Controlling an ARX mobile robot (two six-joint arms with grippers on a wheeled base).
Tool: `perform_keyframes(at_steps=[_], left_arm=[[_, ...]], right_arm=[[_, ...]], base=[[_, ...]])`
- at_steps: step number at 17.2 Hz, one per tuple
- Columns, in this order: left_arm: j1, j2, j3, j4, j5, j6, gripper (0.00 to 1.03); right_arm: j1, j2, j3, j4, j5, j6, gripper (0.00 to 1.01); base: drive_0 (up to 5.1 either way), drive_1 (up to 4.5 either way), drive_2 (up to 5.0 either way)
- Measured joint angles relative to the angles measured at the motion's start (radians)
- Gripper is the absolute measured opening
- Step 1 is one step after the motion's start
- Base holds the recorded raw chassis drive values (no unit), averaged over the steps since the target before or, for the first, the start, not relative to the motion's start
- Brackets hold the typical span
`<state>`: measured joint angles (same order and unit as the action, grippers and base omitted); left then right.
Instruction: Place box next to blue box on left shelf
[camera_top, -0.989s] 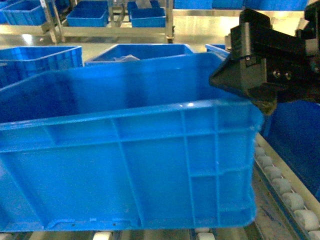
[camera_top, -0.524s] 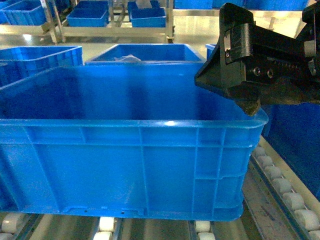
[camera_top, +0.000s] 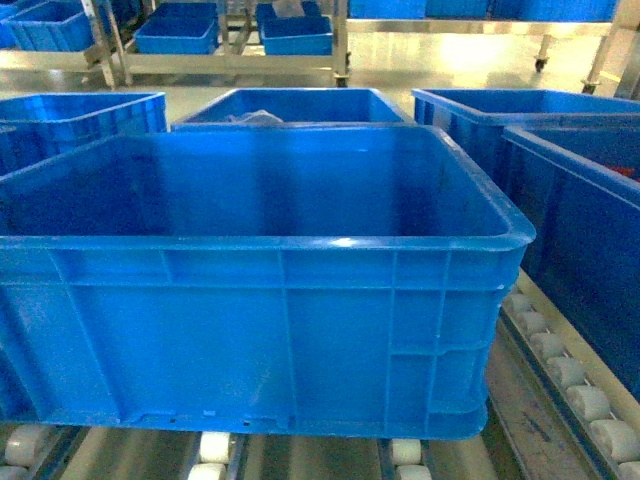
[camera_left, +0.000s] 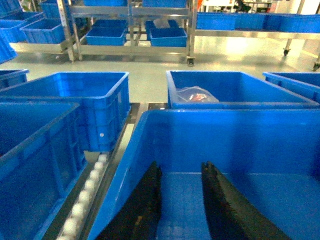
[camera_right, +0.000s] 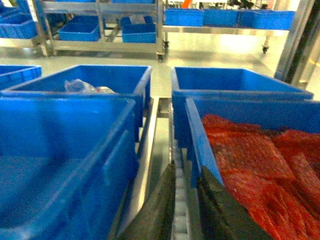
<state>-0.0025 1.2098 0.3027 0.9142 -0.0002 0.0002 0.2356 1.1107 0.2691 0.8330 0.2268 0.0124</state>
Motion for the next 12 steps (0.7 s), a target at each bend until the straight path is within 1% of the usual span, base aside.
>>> perform_keyframes(at_steps=[1, 2, 3, 4, 6, 9, 11, 12], left_arm=[[0.004, -0.028, -0.04, -0.009, -0.003, 0.0, 0.15], [0.004, -0.056, -0.07, -0.018, -0.002, 0.0, 0.05], [0.003, -0.116, -0.108, -0.03, 0.0, 0.0, 0.02], [0.002, -0.163, -0.131, -0.041, 0.0, 0.0, 0.02], [0.002, -0.233, -0.172, -0.083, 0.0, 0.0, 0.02], [0.002, -0.267, -0.191, -0.103, 0.0, 0.0, 0.02], [0.002, -0.349, -0.219, -0.149, 0.0, 0.0, 0.02], [0.002, -0.354, -0.256, -0.088, 0.0, 0.0, 0.02]], right_arm=[[-0.029, -0.036, -0.037, -0.011, -0.015, -0.003, 0.04], [-0.048, -0.071, -0.063, -0.019, -0.028, -0.005, 0.01], [-0.071, -0.134, -0.096, -0.035, -0.058, -0.006, 0.01], [-0.088, -0.178, -0.12, -0.053, -0.079, -0.006, 0.01], [-0.116, -0.249, -0.158, -0.098, -0.103, -0.006, 0.01], [-0.127, -0.281, -0.171, -0.115, -0.114, -0.006, 0.01], [-0.149, -0.359, -0.197, -0.163, -0.142, -0.006, 0.01], [-0.225, -0.412, -0.212, -0.203, -0.216, -0.006, 0.01]], base=[[0.0, 0.0, 0.0], [0.0, 0.0, 0.0], [0.0, 0.0, 0.0], [0.0, 0.0, 0.0], [0.0, 0.0, 0.0], [0.0, 0.0, 0.0], [0.0, 0.0, 0.0], [0.0, 0.0, 0.0]])
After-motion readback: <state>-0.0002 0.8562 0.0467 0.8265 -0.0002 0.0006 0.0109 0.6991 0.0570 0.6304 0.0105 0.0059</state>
